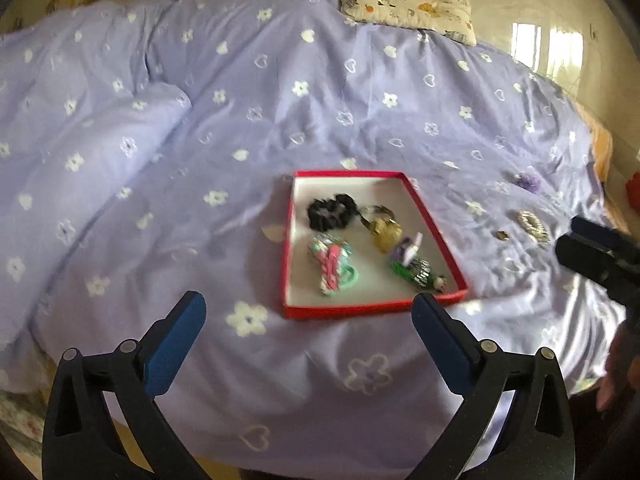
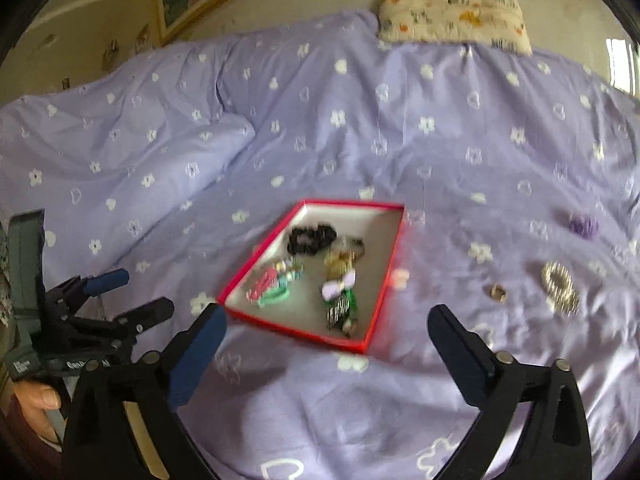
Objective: Organize jewelry
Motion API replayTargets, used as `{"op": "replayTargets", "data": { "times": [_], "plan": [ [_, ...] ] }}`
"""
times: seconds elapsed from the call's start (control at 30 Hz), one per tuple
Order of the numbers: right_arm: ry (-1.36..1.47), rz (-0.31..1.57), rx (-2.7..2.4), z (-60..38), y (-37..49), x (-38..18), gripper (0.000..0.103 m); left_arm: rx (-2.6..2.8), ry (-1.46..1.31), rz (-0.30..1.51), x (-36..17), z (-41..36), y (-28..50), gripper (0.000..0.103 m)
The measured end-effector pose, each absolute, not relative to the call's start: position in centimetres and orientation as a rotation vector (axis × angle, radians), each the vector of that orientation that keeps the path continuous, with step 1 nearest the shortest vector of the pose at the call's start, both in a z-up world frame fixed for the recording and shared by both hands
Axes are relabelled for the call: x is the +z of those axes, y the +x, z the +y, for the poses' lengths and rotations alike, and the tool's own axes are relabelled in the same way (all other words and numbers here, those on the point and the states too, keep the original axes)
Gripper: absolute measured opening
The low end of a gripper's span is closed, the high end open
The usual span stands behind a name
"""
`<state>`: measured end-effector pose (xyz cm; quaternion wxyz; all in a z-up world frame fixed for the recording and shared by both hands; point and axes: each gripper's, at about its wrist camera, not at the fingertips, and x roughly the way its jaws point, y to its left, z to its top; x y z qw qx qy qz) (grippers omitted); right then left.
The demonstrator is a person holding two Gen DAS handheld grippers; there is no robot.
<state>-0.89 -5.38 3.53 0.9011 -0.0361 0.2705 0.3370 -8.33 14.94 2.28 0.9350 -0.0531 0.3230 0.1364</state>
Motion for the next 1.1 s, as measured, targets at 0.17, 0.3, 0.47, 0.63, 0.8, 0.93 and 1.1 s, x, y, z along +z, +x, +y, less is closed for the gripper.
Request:
{"op": "replayTargets", "data": {
  "times": [0.17, 0.3, 0.47, 0.63, 0.8, 0.93, 1.1],
  "plan": [
    [-0.032, 0.606, 0.679, -4.8, 0.1, 0.7, 0.103, 0.288, -0.163, 0.669, 0.2, 16.1, -7.5, 0.103],
    [-0.023, 0.643, 0.667, -4.1, 0.3, -1.7, 0.103, 0.299, -0.165, 0.678, -1.1, 16.1, -7.2, 0.103],
    [-0.033, 0.654, 0.679, -3.6, -0.2, -2.8, 0.103, 0.302, -0.141, 0.662, -1.4, 15.4, -7.7, 0.103],
    [-0.040, 0.654, 0.674, -3.5, -0.3, -2.9, 0.103, 0.305, -0.121, 0.677, -1.8, 15.2, -7.8, 0.103],
    [-0.032, 0.675, 0.668, -3.6, -0.1, -3.7, 0.103, 0.304, -0.125, 0.690, -2.4, 15.2, -8.0, 0.103],
    [-0.031, 0.675, 0.666, -3.8, -0.1, -4.0, 0.103, 0.308, -0.127, 0.683, -2.5, 15.2, -8.1, 0.103],
    [-0.019, 0.659, 0.662, -4.1, -0.3, -3.9, 0.103, 0.305, -0.126, 0.665, -2.3, 15.0, -8.5, 0.103]
  ]
}}
